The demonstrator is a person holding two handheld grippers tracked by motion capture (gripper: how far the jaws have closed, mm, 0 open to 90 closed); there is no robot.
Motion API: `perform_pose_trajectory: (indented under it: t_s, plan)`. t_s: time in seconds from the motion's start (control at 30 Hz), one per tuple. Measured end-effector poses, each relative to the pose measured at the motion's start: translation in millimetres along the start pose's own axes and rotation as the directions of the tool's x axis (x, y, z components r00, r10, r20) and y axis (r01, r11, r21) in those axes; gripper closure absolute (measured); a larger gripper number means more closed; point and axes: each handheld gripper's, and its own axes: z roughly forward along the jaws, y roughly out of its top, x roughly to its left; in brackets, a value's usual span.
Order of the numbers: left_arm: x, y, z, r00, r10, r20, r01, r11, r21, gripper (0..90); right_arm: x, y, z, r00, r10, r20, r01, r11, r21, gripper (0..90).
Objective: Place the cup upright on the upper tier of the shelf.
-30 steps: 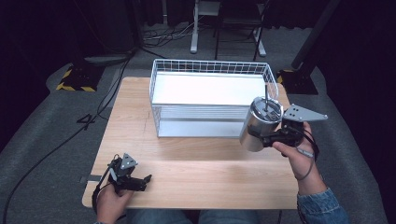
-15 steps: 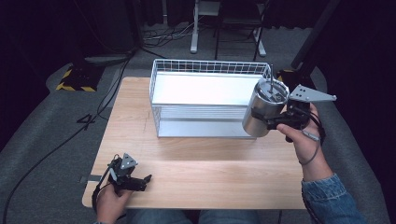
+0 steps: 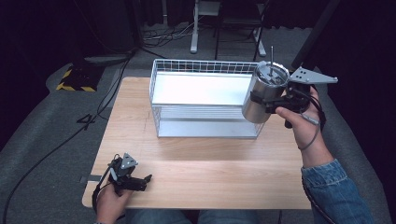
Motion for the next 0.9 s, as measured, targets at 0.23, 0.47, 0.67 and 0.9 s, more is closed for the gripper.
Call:
perform_pose_trajectory:
  t_s: [0.23,0.47,0.67,0.9]
  plan:
    - [-0.4,0.7,0.7,1.0000,0.000,0.000,0.000,1.0000,0.000,0.1,-5.5,16.8,10.5,1.0000,0.004,0.008,-0.004,1.000,-0.013,3.5]
    - [-0.9,1.5,1.2,1.0000,-0.005,-0.002,0.005,1.0000,0.002,0.1,-15.1,28.0,28.8,0.9993,0.019,0.032,-0.018,1.000,-0.022,3.5]
    - [-1.3,2.1,1.9,1.0000,-0.006,-0.005,0.006,1.0000,0.001,0.1,-20.8,33.0,41.2,0.9979,0.034,0.056,-0.032,0.999,-0.039,3.5]
    - [-1.5,2.9,2.4,0.9999,-0.006,-0.008,0.006,1.0000,0.002,0.1,-25.8,39.4,60.4,0.9960,0.056,0.070,-0.052,0.997,-0.057,3.5]
